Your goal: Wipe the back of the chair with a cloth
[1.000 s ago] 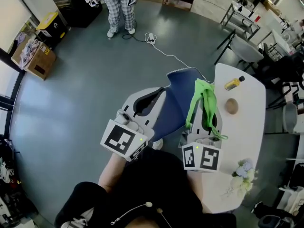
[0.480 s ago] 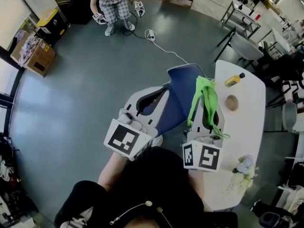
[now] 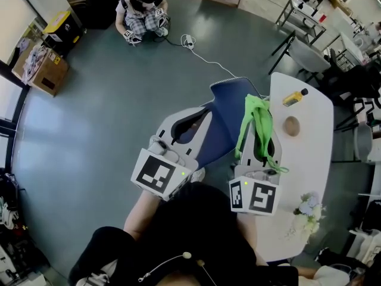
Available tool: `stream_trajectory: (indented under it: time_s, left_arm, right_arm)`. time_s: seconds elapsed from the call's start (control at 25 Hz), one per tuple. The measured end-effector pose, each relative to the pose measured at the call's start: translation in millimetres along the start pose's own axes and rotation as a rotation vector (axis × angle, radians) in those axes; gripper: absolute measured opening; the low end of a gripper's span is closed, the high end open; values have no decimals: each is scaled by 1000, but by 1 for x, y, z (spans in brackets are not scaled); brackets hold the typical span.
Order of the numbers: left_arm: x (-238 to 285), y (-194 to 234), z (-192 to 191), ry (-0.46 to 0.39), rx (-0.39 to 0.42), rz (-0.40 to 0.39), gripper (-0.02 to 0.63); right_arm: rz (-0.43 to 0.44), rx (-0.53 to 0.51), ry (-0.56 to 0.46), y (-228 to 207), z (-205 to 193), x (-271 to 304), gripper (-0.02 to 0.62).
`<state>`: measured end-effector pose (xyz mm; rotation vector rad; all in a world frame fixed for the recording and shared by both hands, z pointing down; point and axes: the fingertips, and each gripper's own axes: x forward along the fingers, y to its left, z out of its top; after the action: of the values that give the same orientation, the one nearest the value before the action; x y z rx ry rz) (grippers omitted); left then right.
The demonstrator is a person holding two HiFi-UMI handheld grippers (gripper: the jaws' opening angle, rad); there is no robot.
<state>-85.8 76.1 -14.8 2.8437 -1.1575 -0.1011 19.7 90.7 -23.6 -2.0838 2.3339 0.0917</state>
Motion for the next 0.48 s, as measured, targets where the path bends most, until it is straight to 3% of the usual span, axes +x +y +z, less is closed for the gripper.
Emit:
stream_trajectory:
  time_s: [0.48]
  left_arm:
    - [-1,4,0,-9,5,-9,2]
  right_arm:
    - [-6,-11,5,4,-3,-2,41]
